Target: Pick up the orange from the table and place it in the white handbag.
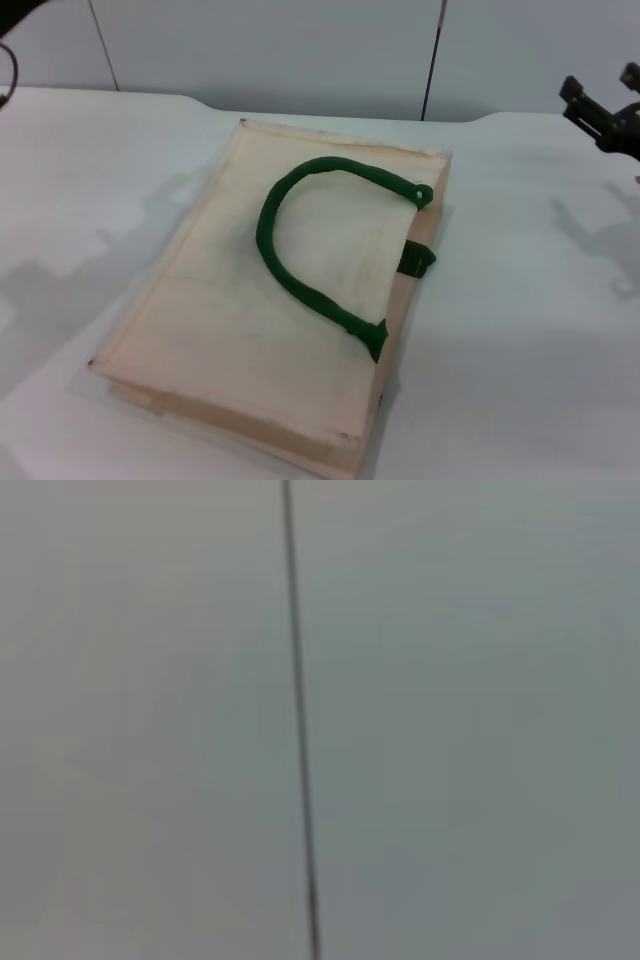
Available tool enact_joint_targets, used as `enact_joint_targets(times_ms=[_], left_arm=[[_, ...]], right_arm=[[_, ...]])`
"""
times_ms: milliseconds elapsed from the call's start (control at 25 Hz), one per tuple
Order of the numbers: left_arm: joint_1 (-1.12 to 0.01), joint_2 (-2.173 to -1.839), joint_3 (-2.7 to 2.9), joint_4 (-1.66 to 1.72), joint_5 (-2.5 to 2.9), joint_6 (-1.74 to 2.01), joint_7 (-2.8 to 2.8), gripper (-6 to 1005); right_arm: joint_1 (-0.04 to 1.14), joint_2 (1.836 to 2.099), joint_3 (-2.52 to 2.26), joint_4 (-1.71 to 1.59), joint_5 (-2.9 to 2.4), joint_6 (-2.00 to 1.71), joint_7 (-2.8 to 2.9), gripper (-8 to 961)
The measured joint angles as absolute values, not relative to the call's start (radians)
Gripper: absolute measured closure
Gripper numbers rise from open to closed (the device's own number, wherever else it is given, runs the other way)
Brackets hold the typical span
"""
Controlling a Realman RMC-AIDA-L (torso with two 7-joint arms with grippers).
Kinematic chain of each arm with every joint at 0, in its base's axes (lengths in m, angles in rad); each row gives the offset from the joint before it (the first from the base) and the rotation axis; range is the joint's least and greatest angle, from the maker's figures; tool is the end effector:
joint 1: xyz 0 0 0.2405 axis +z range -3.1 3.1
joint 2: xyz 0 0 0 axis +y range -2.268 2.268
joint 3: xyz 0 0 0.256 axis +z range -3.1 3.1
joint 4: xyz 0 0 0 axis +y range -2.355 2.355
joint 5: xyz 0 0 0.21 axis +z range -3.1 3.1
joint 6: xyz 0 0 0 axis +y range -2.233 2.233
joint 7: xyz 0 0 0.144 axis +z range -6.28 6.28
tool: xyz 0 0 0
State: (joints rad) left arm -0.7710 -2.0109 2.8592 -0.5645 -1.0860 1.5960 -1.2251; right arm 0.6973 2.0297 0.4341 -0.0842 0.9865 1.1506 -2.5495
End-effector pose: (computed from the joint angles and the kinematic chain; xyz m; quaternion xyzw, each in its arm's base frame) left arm -0.2543 0.3968 0.1207 -0.7591 -0.1943 -0.4759 0.3995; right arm 0.2872 0.3976 0.0067 -0.7711 0.2266 0.3366 0.4906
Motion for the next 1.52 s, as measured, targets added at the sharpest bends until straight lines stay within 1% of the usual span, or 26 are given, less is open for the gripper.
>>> enact_joint_targets(times_ms=[40,120,520,1080,1520], left_arm=[[-0.764,-2.025,2.857,-0.564,-1.104,1.572,-1.176,302],[-0.745,-2.037,2.853,-0.526,-1.125,1.530,-1.106,303],[-0.644,-2.036,2.850,-0.129,-1.394,1.397,-0.582,306],[-0.645,-2.035,2.853,-0.017,-1.456,1.337,-0.419,310],[-0.627,-2.036,2.849,0.024,-1.547,1.341,-0.454,313]], right_arm=[[0.694,2.030,0.452,-0.074,0.986,1.135,-2.565,61],[0.693,2.030,0.466,-0.063,0.986,1.107,-2.573,61],[0.697,2.029,0.497,-0.055,0.986,1.044,-2.596,61],[0.704,2.030,0.543,-0.029,0.986,0.991,-2.607,60],[0.644,2.037,0.742,0.046,0.986,1.002,-2.722,57]])
